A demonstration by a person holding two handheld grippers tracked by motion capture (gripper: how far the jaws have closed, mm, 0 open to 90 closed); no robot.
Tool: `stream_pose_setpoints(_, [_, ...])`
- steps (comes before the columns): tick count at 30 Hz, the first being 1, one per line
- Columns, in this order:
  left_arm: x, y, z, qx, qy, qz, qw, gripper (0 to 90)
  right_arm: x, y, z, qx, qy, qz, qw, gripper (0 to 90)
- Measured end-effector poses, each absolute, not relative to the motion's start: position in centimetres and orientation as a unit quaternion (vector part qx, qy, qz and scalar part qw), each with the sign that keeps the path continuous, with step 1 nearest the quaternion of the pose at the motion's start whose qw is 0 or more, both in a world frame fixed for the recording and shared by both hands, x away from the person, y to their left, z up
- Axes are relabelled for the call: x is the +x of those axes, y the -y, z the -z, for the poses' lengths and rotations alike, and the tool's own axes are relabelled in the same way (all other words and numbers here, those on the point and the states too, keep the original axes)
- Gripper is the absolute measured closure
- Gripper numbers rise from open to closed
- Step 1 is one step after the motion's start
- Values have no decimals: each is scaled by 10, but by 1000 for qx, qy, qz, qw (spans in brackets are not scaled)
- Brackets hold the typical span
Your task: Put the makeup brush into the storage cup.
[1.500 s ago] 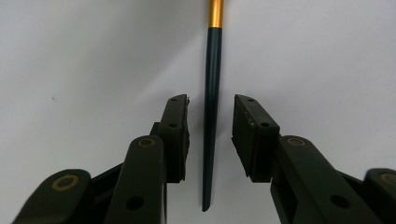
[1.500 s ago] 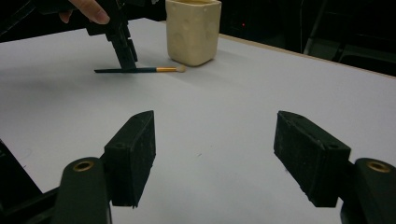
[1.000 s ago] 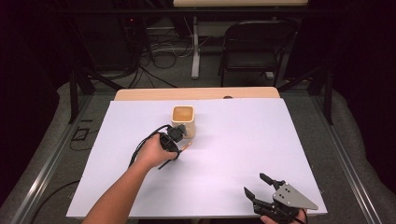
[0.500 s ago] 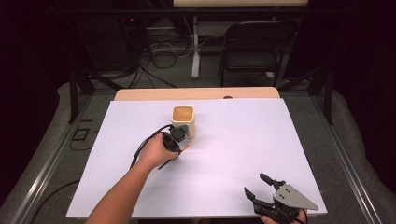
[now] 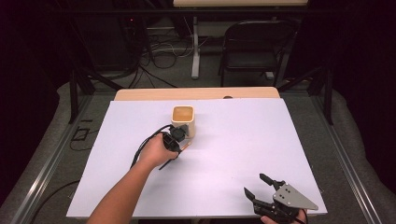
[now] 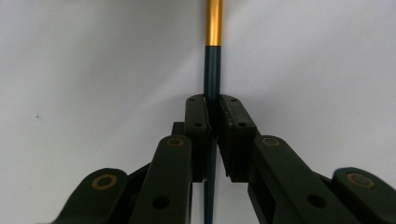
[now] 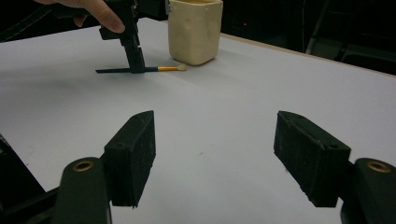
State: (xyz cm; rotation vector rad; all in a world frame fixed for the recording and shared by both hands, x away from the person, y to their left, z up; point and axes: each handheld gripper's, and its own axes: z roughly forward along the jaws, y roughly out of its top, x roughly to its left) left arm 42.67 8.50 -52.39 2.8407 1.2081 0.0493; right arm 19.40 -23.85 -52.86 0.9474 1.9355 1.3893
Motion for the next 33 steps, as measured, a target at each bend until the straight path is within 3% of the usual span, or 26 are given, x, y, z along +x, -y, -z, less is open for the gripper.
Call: stream_pose_setpoints(33, [425,-86,523,924,-382,-17,24,835,195,239,529,356,-722,-520,285,292])
